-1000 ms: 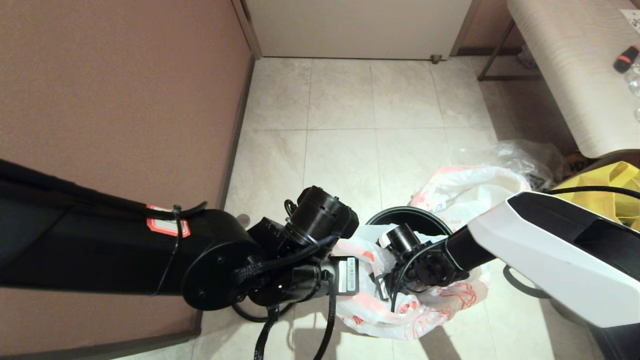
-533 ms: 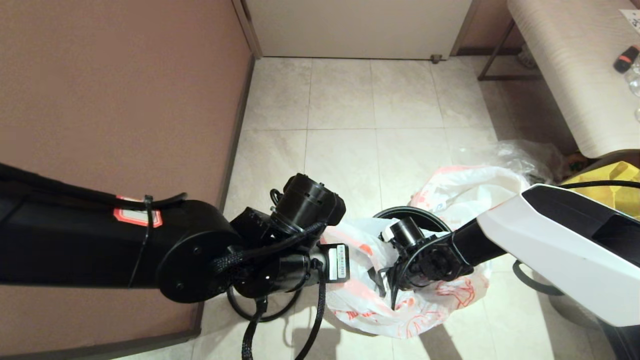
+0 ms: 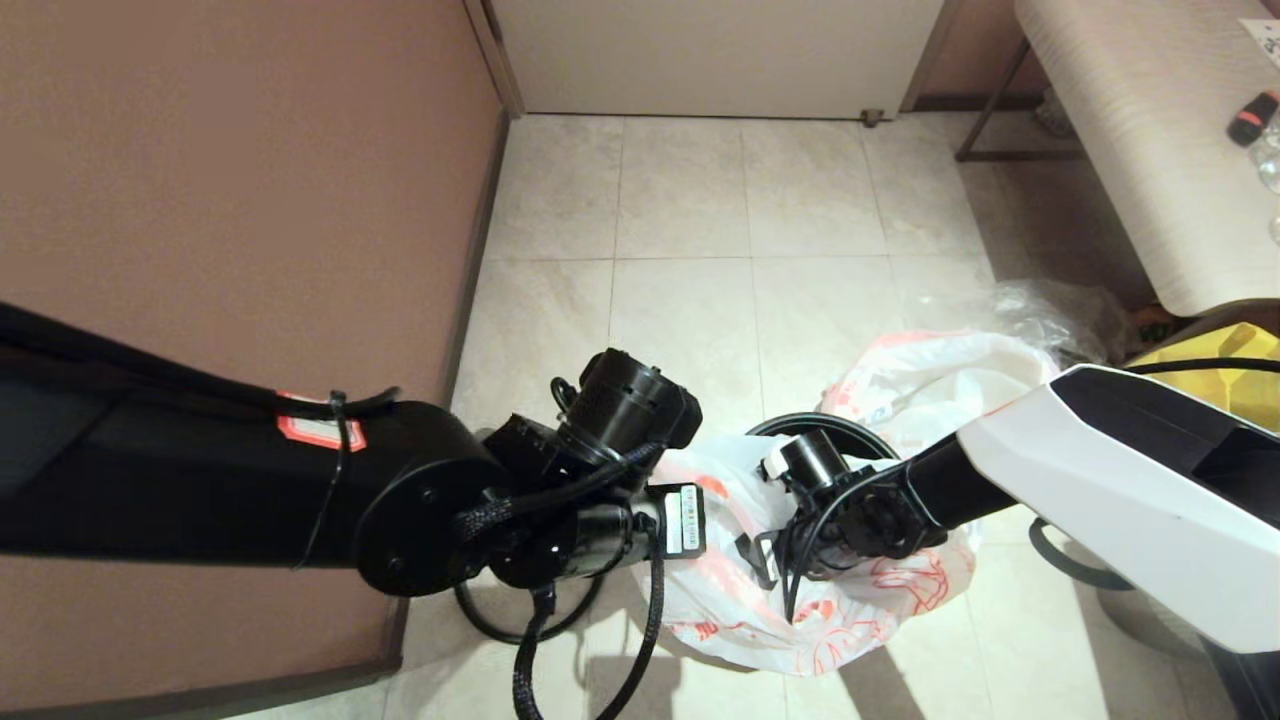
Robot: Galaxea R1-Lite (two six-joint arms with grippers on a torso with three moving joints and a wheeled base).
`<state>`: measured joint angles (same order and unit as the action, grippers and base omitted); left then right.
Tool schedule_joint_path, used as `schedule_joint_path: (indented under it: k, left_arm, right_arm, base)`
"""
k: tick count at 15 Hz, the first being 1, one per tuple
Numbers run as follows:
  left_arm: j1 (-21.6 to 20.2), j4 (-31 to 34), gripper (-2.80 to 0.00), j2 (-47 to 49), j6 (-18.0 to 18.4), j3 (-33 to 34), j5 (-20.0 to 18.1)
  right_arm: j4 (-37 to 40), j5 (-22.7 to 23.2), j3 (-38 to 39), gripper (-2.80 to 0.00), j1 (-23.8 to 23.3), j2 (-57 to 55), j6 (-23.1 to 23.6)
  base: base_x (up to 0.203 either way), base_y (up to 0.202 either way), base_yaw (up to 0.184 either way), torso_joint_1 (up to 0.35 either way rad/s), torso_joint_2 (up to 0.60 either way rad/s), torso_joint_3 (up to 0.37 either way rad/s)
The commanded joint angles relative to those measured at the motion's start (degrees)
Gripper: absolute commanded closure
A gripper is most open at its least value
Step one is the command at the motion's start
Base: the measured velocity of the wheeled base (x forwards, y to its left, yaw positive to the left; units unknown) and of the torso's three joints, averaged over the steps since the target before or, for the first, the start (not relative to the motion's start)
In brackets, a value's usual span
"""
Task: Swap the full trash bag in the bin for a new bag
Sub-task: Put the new garbage bag on the trash can
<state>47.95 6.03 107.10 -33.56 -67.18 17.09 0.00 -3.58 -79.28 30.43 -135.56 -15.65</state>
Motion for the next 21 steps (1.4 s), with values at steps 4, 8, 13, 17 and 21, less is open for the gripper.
schedule_joint_path:
  k: [4, 8, 13, 17, 21]
  left_arm:
    - [-1.2, 0.0, 0.00, 1.4, -0.5, -0.8, 0.1]
    - [-1.2, 0.0, 0.00, 0.3, -0.5, 0.1, 0.2]
    - [-3.1, -5.8, 0.00, 3.1, -0.6, 5.6, 0.1]
    - [-5.1, -9.4, 0.00, 3.6, -0.2, 5.5, 0.3]
    - [-5.1, -9.3, 0.00, 4.6, -0.1, 5.2, 1.8]
  right_arm:
    - [-0.1, 0.0, 0.0, 0.00, -0.1, 0.1, -0.1]
    - [-0.1, 0.0, 0.0, 0.00, -0.4, 0.4, -0.2]
    - [-3.3, 1.6, 1.7, 0.00, -1.5, 8.8, -8.3]
    - [-3.2, 12.8, 9.7, 0.00, -6.3, 19.6, -15.6]
    - [1.7, 26.4, 12.7, 0.00, -17.5, 22.7, -15.9]
  base:
    - [0.000, 0.000, 0.000, 0.000, 0.00, 0.000]
    - [0.000, 0.000, 0.000, 0.000, 0.00, 0.000]
    - [0.000, 0.000, 0.000, 0.000, 0.00, 0.000]
    - [0.000, 0.000, 0.000, 0.000, 0.00, 0.000]
    - [0.000, 0.000, 0.000, 0.000, 0.00, 0.000]
